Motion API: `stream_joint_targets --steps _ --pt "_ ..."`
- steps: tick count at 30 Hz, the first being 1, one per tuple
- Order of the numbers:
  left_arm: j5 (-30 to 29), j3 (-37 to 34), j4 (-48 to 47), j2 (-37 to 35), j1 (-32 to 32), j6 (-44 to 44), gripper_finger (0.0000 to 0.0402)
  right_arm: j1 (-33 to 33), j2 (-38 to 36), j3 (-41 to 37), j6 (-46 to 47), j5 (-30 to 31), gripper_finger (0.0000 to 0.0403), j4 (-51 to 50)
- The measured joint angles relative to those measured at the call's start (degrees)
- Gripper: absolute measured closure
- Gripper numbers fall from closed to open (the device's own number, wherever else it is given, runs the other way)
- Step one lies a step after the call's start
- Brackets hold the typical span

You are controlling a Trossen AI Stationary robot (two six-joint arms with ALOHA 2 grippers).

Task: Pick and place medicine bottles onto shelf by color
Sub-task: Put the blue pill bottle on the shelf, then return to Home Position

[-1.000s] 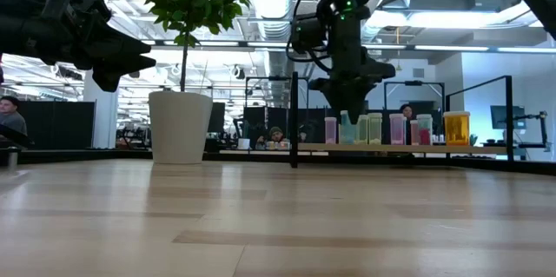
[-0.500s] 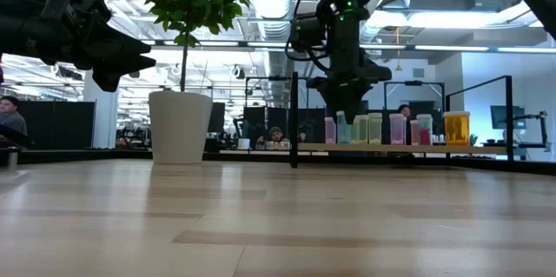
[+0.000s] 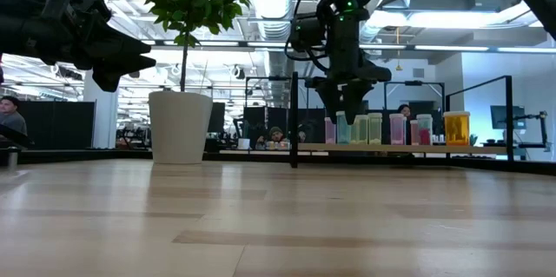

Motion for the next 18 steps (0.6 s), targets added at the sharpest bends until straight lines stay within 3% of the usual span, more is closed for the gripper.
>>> stream_joint_targets --steps 8,18 --pt "0.0 0.0 0.0 0.0 0.0 0.0 0.0248 0.1 -0.7 0.1 -2.3 -1.8 0.0151 -0.3" --pt "0.0 0.0 0.0 0.0 0.0 0.0 0.0248 0.3 -2.2 7.2 -7.3 -1.9 0.0144 -8.0"
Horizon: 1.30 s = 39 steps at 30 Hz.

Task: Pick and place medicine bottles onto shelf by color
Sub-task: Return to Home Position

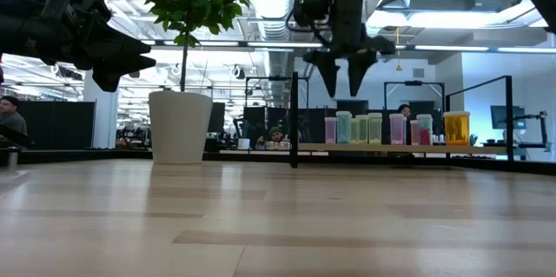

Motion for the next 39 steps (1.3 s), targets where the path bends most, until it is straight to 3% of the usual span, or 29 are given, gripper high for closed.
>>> stream_joint_targets --steps 6,13,18,23,26,29,32,39 --pt "0.0 0.0 0.0 0.0 0.0 0.0 0.0248 1.6 -3.8 4.1 -6.8 2.4 0.0144 -3.9" --pt "0.0 0.0 0.0 0.0 0.0 0.0 0.0248 11.4 -14.7 2.6 -9.4 23.8 0.0154 -5.6" --pt "0.0 0.0 0.0 0.0 0.0 0.0 0.0248 21.7 -22.2 -9.9 -1.2 43.3 0.0158 -0.5" --pt "0.0 0.0 0.0 0.0 0.0 0.0 0.0248 29.2 -29.8 -29.3 10.8 60.0 0.0158 15.7" --pt "0.0 0.0 0.0 0.0 0.0 0.0 0.0248 32.2 -33.6 -39.5 9.8 68.1 0.0159 29.2" --pt "0.0 0.0 0.0 0.0 0.0 0.0 0.0248 33.9 -37.0 -46.0 3.1 73.9 0.0159 40.6" --pt "0.0 0.0 0.0 0.0 0.0 0.0 0.0248 33.8 -40.5 -49.0 -6.1 70.9 0.0159 46.8" --pt "0.0 0.0 0.0 0.0 0.0 0.0 0.0248 29.9 -44.8 -49.6 -31.4 42.8 0.0158 49.3"
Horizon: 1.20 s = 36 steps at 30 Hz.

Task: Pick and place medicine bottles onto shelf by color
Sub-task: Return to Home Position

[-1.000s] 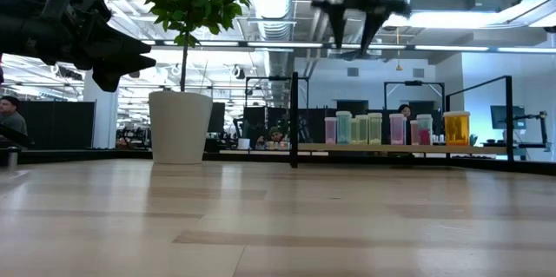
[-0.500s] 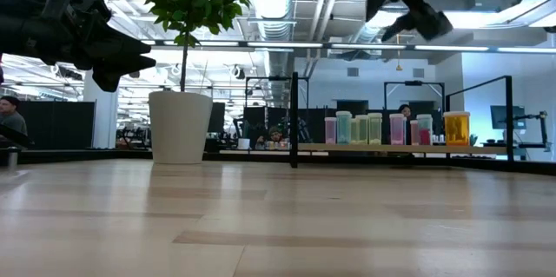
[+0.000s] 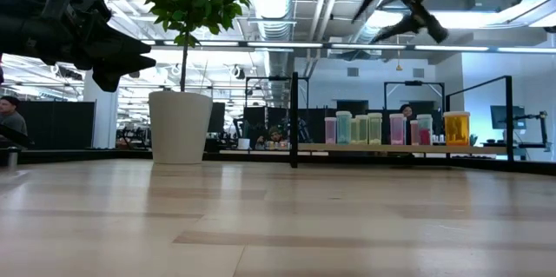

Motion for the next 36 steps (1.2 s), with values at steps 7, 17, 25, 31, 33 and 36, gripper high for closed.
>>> stream_joint_targets --steps 7,17,25,31,33,36 --pt "0.0 0.0 0.0 0.0 0.0 0.0 0.0248 -3.5 0.4 0.0 -37.4 -23.0 0.0158 15.6" --pt "0.0 0.0 0.0 0.0 0.0 0.0 0.0248 -1.2 -4.0 0.0 -49.6 -28.0 0.0158 17.2" --pt "0.0 0.0 0.0 0.0 0.0 0.0 0.0248 -1.5 -11.3 -4.4 -39.1 -27.7 0.0158 19.4" --pt "0.0 0.0 0.0 0.0 0.0 0.0 0.0248 -3.7 -16.9 -15.4 -48.9 -30.2 0.0158 32.6" --pt "0.0 0.0 0.0 0.0 0.0 0.0 0.0248 -4.0 -19.0 -19.4 -50.8 -30.9 0.0158 38.2" --pt "0.0 0.0 0.0 0.0 0.0 0.0 0.0248 -4.3 -22.5 -24.3 -52.8 -31.2 0.0158 43.1"
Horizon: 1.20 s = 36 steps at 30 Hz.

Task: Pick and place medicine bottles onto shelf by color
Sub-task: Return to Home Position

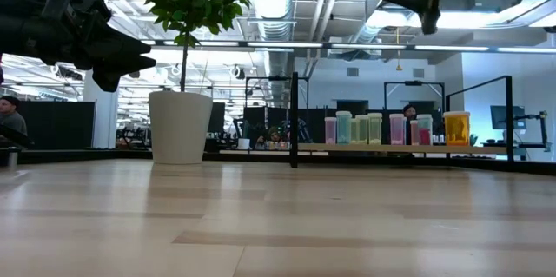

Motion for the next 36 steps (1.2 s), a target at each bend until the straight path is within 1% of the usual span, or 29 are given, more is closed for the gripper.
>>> stream_joint_targets --steps 4,9,13,18,26,31,36 --pt "0.0 0.0 0.0 0.0 0.0 0.0 0.0248 -1.9 -4.8 -4.0 -3.7 -3.3 0.0158 0.6" --pt "0.0 0.0 0.0 0.0 0.0 0.0 0.0248 -5.9 -10.0 -7.1 -7.9 -7.6 0.0158 -0.1" --pt "0.0 0.0 0.0 0.0 0.0 0.0 0.0248 -9.2 -13.8 -9.3 -8.8 -10.2 0.0158 0.0" --pt "0.0 0.0 0.0 0.0 0.0 0.0 0.0248 -12.7 -18.0 -12.9 -8.8 -11.3 0.0158 -0.6" --pt "0.0 0.0 0.0 0.0 0.0 0.0 0.0248 -16.6 -27.5 -19.7 -8.8 -11.6 0.0158 -0.9" --pt "0.0 0.0 0.0 0.0 0.0 0.0 0.0248 -19.2 -32.7 -21.3 -8.8 -11.6 0.0158 -2.3" --pt "0.0 0.0 0.0 0.0 0.0 0.0 0.0248 -21.6 -36.2 -23.2 -8.8 -11.5 0.0158 -3.5"
